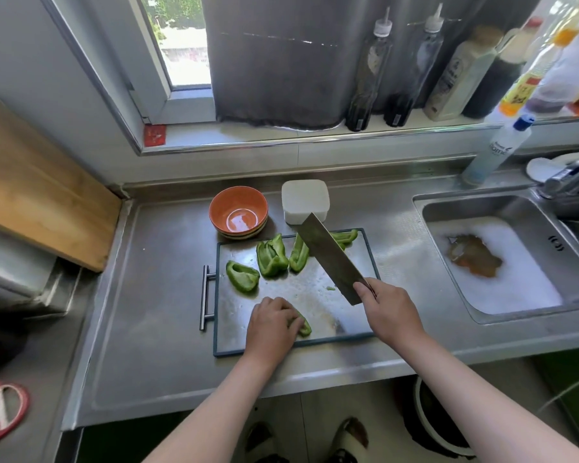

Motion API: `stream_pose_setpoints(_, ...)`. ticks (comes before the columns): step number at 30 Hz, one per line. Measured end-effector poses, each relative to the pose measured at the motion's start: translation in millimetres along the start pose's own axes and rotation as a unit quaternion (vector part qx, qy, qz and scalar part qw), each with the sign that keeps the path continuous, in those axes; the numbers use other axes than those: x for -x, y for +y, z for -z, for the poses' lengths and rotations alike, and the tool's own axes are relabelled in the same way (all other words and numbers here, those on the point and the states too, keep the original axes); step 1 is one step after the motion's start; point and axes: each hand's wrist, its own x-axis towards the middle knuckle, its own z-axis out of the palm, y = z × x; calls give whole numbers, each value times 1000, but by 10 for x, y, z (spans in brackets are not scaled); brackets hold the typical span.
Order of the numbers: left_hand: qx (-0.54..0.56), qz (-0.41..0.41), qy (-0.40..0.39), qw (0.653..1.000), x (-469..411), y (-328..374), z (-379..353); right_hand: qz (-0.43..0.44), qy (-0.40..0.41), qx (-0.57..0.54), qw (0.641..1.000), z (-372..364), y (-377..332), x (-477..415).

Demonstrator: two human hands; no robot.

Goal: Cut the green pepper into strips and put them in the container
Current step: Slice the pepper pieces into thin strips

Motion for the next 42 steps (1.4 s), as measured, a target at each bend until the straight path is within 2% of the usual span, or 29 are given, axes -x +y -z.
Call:
stream_pose_setpoints(6, 4, -76, -49, 996, 56, -76, -83, -8, 8, -3, 1000, -12, 3, 0)
stream_pose_setpoints(10, 5, -113, -42, 993, 86, -161, -34, 2, 5, -14, 1000, -53, -30, 14)
stream_pose_setpoints(13, 18, -99, -44, 994, 59, -165, 9, 8, 3, -24, 1000, -103, -47, 26)
stream_pose_setpoints(27, 59, -26, -155, 986, -59, -83, 51, -4, -6, -27, 1000, -96, -21, 71)
stream_pose_setpoints(33, 141, 78, -129, 978, -256, 84, -3, -7, 12, -27, 1000, 18, 6, -18)
stream_pose_setpoints(36, 117, 99, -75, 985, -406, 222, -3, -13, 24, -33, 999, 96, 64, -60)
stream_pose_setpoints(39, 123, 97, -5, 988, -543, 396, 12, -20, 37, -44, 998, 166, 152, -100)
stream_pose_setpoints(42, 95, 56, -26, 994, -734, 546, -55, -29, 50, -53, 997, 222, 263, -147)
